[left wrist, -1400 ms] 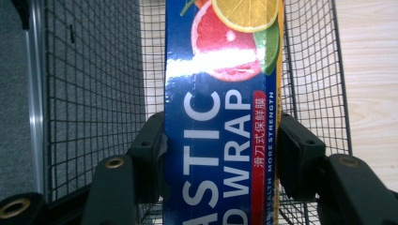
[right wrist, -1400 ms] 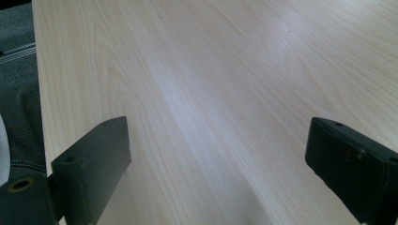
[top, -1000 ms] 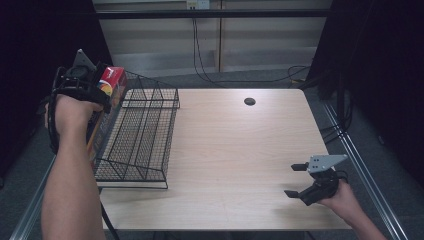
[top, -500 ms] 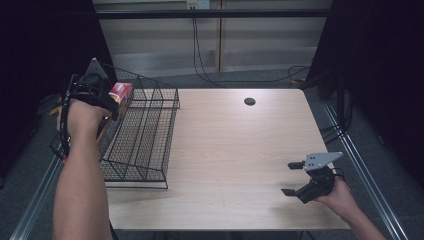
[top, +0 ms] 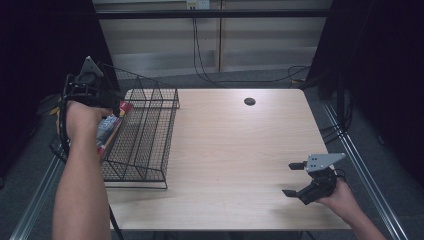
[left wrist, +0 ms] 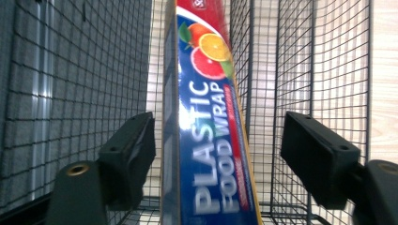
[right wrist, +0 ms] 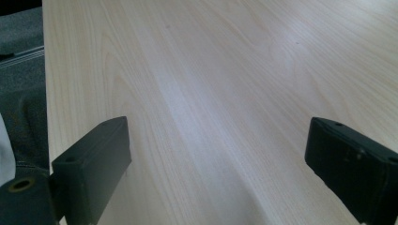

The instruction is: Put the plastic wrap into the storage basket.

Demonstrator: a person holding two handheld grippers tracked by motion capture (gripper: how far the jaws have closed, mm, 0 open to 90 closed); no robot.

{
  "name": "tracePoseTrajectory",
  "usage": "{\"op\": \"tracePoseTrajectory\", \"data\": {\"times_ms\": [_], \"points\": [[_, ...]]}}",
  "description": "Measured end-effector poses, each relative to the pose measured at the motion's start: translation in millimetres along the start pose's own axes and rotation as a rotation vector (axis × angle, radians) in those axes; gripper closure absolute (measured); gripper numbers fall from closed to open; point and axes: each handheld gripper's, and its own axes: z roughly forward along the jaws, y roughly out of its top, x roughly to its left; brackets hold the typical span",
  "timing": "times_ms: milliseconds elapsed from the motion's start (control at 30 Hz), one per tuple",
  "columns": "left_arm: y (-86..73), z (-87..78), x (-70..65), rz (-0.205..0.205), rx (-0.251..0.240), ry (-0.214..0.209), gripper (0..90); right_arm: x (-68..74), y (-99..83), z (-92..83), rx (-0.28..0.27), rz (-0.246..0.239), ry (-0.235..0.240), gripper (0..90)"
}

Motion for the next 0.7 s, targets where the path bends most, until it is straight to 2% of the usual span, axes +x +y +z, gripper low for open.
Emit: {"op": "tracePoseTrajectory", "data": {"times_ms": [100,167,200,233,333,400,500,700], "points": [[0.9,-4.4,-5.3,0.026,-0.016,-0.029,21.4,-0.9,0.1,0.2,-0.002,0.005,0.004,7.2],[0.7,-5.6,-9.2,0.027,-0.031,-0.053,18.4,-1.1,0.3,0.3,-0.001,0.004,0.006,7.2],[0.6,-6.2,-12.0,0.034,-0.033,-0.051,18.0,-1.0,0.3,0.4,-0.001,0.004,0.006,7.1],[0.8,-6.6,-14.7,0.049,-0.037,-0.049,16.2,-0.9,0.3,0.5,-0.002,0.004,0.006,7.2],[0.1,-10.5,-23.5,0.076,-0.067,-0.089,14.3,-0.9,0.4,0.6,-0.005,-0.001,0.002,7.1],[0.2,-12.2,-28.5,0.099,-0.075,-0.094,13.4,-1.2,0.5,0.6,-0.004,0.002,0.003,7.1],[0.6,-15.8,-35.8,0.120,-0.105,-0.123,11.9,-1.9,0.6,0.4,-0.006,-0.001,0.001,7.1],[2.2,-18.9,-51.4,0.166,-0.115,-0.145,10.0,-2.5,1.1,0.2,-0.008,0.006,0.002,7.0]]}}
